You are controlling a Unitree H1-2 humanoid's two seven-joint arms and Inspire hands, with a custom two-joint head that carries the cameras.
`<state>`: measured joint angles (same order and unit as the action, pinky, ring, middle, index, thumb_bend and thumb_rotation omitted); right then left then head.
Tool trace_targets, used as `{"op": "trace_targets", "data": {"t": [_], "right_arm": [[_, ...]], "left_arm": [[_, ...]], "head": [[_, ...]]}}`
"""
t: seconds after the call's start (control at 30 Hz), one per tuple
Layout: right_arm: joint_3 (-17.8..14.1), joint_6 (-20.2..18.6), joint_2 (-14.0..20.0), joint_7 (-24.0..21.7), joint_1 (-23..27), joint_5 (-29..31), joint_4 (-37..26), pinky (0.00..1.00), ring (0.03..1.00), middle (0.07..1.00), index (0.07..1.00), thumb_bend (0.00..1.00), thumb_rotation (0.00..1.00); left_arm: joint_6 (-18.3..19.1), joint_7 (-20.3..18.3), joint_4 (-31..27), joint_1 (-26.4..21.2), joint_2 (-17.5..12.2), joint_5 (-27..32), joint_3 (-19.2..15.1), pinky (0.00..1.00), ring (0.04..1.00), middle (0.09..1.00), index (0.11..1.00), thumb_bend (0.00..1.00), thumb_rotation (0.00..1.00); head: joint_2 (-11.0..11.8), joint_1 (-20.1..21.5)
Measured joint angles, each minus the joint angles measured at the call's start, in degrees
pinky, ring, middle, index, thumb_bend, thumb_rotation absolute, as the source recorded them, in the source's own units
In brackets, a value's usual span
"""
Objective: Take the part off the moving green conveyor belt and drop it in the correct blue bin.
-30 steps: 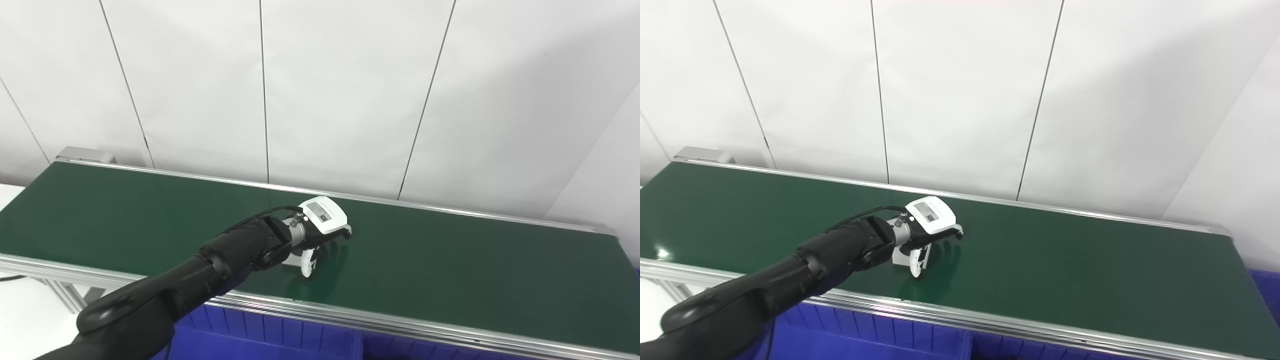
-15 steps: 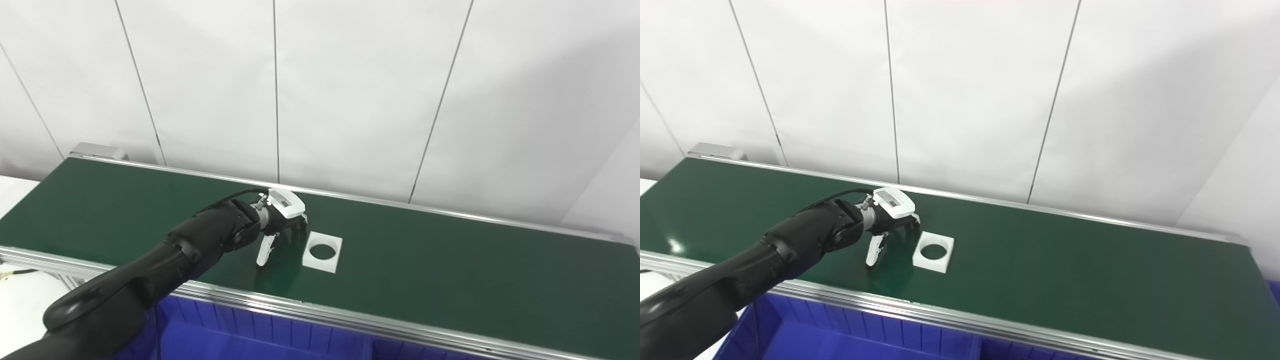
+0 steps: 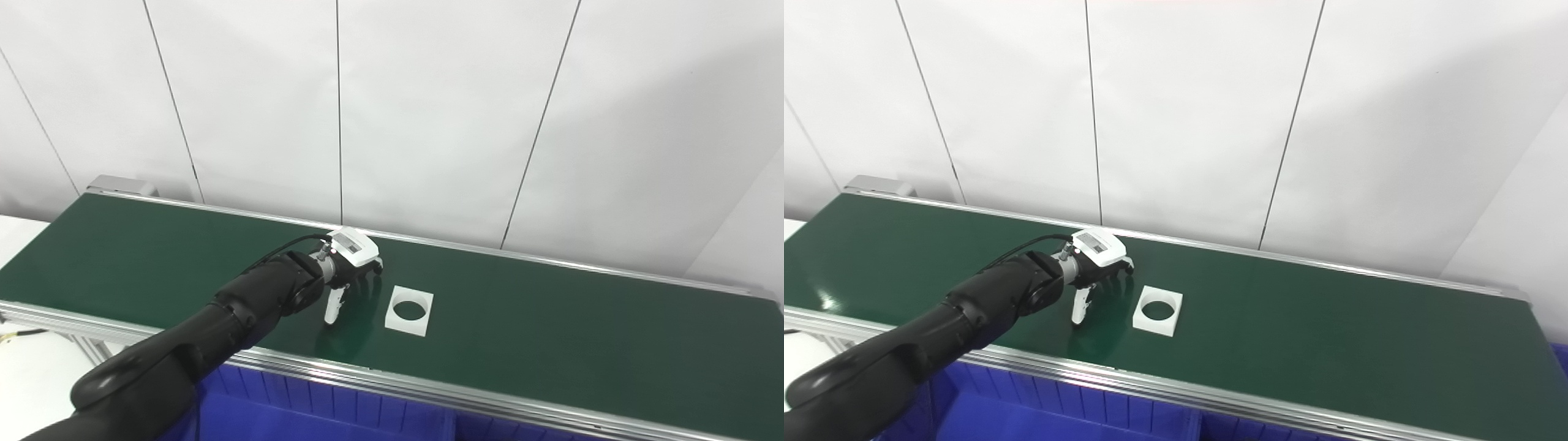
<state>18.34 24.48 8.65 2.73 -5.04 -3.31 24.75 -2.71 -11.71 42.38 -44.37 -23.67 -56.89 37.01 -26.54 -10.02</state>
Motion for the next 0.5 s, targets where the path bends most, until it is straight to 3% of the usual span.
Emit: {"op": "trace_targets", "data": {"t": [0.1, 0.23, 0.5], "right_arm": [[0.8, 0.0, 0.0, 0.8, 0.0, -0.6, 0.0, 0.85, 0.876, 0.867, 0.873, 0.86, 1.00], [1.9, 0.0, 0.0, 1.5, 0.2, -1.1, 0.2, 0.86, 0.880, 0.868, 0.873, 0.86, 1.00], [2.5, 0.0, -0.6, 2.2, 0.8, -1.0, 0.6, 0.87, 0.884, 0.872, 0.870, 0.85, 0.99]], "left_arm": [[0.7, -0.8, -0.9, 0.2, 0.6, 1.1, -0.9, 0.55, 0.682, 0.801, 0.823, 1.00, 0.10], [0.7, -1.3, -3.9, 0.3, 1.2, 1.5, -1.1, 0.52, 0.679, 0.798, 0.821, 1.00, 0.11], [1.2, -8.1, -14.5, 0.3, 4.9, 3.5, -1.3, 0.58, 0.707, 0.805, 0.830, 1.00, 0.12]], "head": [[-0.1, 0.4], [-0.4, 1.4], [-0.7, 4.8]]}}
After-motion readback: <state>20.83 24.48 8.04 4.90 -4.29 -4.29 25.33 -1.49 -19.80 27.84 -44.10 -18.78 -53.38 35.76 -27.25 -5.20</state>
